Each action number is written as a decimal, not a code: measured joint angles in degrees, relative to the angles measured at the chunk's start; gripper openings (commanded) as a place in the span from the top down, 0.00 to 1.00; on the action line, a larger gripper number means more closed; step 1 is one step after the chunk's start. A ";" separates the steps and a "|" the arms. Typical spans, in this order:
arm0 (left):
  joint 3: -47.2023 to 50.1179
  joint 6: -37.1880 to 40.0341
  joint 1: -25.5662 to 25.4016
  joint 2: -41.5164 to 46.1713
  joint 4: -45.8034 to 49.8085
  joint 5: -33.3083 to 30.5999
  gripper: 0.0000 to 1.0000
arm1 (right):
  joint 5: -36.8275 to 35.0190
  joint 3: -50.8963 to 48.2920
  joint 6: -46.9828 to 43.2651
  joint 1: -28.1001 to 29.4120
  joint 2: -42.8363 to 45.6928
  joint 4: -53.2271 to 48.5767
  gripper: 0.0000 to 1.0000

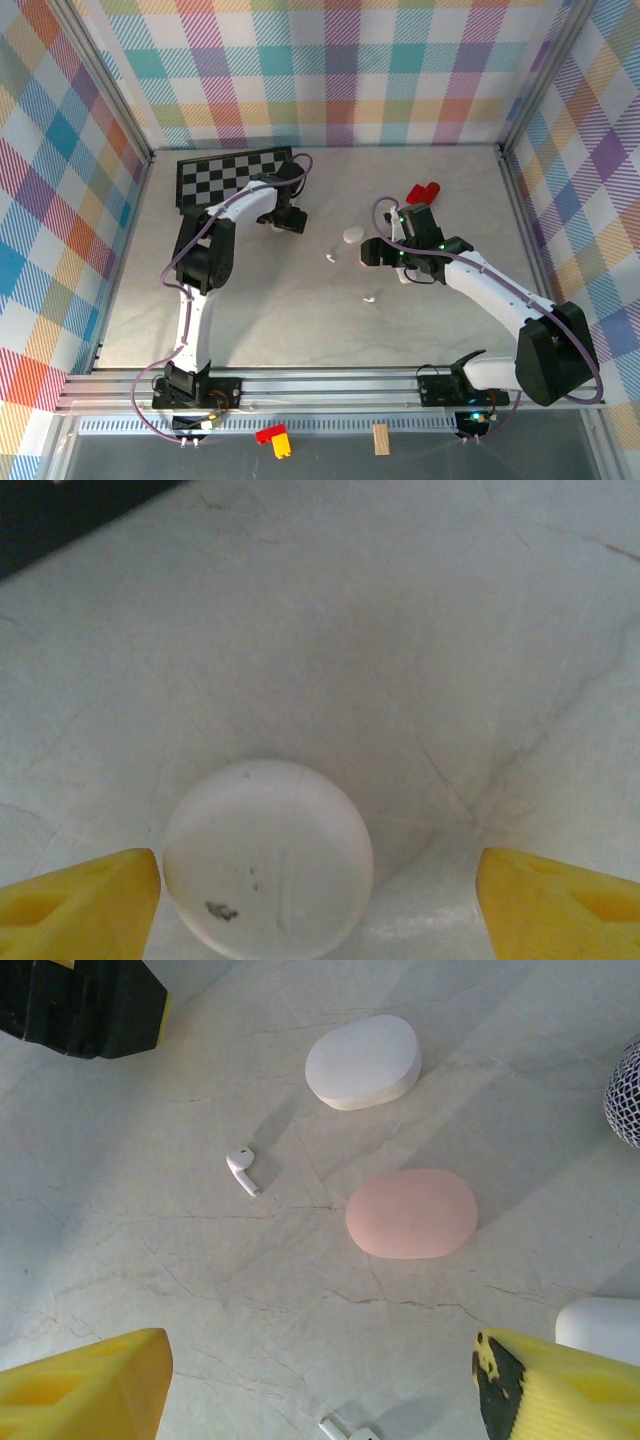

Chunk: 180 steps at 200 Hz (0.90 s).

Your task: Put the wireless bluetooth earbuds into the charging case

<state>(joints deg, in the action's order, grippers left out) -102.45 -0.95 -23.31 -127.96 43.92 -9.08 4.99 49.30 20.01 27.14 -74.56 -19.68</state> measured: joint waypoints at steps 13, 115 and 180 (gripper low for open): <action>-2.05 0.57 0.22 -1.20 1.20 -0.11 0.24 | -0.09 0.00 0.00 0.00 0.00 0.02 0.22; -6.43 2.14 0.96 -4.11 5.90 -0.11 0.59 | -1.57 -0.02 -0.02 0.00 0.00 -0.11 0.21; 3.56 -0.85 1.11 2.05 -1.22 2.60 0.61 | -1.92 -1.86 -0.55 0.00 0.83 0.52 0.21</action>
<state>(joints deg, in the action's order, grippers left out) -98.89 -1.80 -22.20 -125.91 42.70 -6.48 3.07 47.44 19.46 27.14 -73.73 -19.16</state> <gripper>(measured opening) 0.427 0.790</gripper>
